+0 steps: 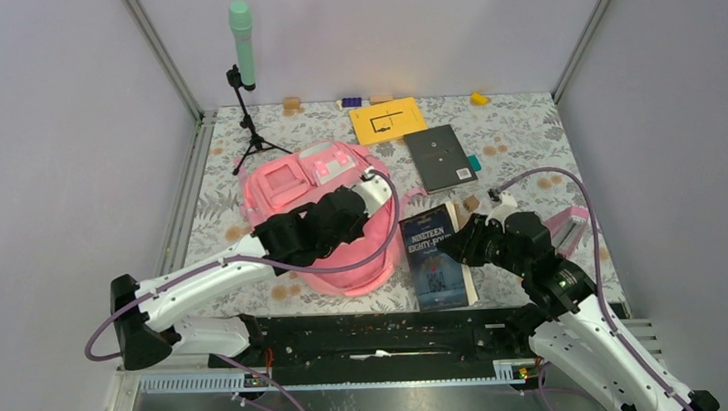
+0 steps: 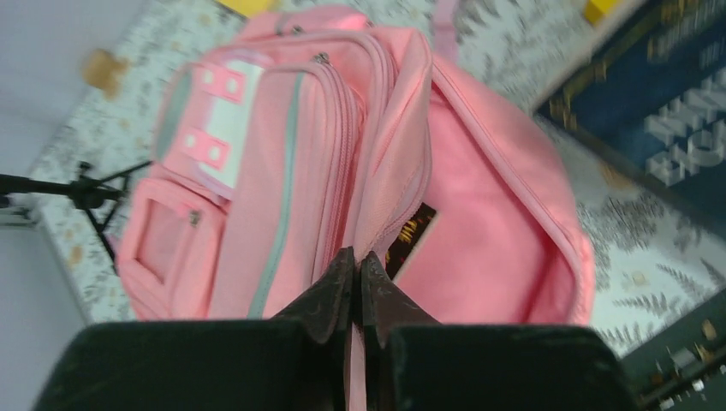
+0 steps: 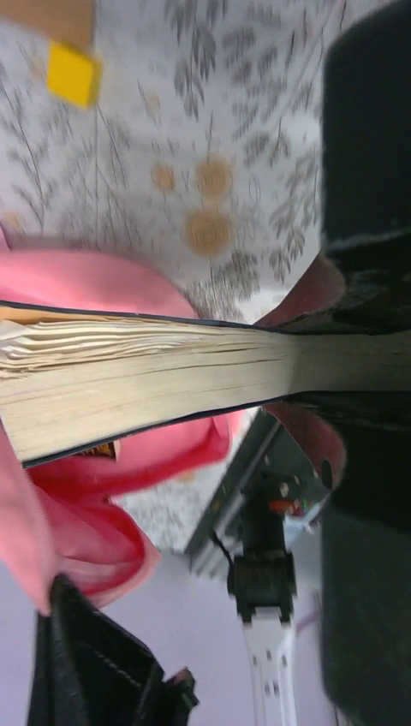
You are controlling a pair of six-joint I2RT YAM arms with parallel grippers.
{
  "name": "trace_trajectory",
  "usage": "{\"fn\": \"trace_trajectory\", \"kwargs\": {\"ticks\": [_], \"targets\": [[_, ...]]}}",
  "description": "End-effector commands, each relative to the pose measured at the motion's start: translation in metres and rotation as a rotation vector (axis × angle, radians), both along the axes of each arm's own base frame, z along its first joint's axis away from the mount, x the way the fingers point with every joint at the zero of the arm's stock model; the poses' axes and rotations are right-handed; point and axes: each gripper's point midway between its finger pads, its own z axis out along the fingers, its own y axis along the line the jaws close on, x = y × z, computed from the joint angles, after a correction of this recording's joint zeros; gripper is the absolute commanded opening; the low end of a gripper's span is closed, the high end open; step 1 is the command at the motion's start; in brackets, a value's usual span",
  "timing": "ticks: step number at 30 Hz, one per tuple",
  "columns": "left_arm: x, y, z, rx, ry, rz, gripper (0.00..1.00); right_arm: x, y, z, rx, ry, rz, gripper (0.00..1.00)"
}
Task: Pack the student bag
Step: Place the book in the student bag.
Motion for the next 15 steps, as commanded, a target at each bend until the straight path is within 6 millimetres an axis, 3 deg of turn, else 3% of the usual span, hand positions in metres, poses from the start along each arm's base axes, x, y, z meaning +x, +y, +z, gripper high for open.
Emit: {"fn": "trace_trajectory", "kwargs": {"ticks": [1, 8, 15], "targets": [[0.029, 0.006, 0.095, -0.171, -0.26, 0.106, 0.0, -0.009, 0.042, 0.048, 0.336, 0.035, 0.1, 0.0], [0.027, 0.018, 0.116, -0.26, -0.345, 0.119, 0.0, -0.007, 0.063, 0.046, 0.419, 0.106, 0.125, 0.0], [0.021, 0.016, 0.108, -0.288, -0.326, 0.089, 0.0, 0.001, 0.106, 0.048, 0.473, 0.138, 0.164, 0.0]]}}
